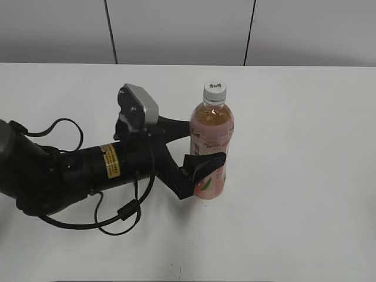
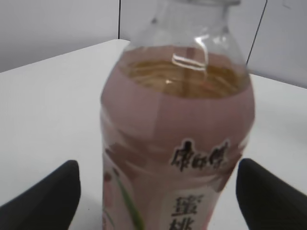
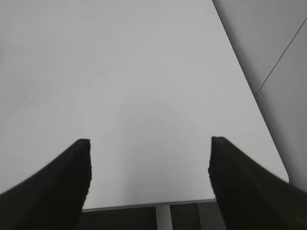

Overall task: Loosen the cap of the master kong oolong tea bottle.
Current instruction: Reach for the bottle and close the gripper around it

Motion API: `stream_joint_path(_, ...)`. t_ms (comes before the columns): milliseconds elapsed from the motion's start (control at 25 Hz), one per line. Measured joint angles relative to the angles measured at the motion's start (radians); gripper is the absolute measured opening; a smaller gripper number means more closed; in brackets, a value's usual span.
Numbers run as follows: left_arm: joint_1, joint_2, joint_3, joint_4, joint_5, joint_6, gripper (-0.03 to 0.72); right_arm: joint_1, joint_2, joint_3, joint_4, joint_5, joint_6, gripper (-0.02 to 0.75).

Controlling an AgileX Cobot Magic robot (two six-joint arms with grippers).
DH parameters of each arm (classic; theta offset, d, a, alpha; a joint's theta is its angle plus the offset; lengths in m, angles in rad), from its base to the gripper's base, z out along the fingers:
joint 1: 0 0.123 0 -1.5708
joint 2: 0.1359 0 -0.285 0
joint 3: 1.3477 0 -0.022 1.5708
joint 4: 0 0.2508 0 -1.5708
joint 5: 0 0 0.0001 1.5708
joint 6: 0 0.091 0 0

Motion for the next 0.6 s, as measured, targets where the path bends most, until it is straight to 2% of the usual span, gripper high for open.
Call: stream_joint_path(600,0.000,0.030,-0.062,0.024,0.027,-0.001,0.573,0.000,0.000,0.000,0.000,0.000,0.000,0.578)
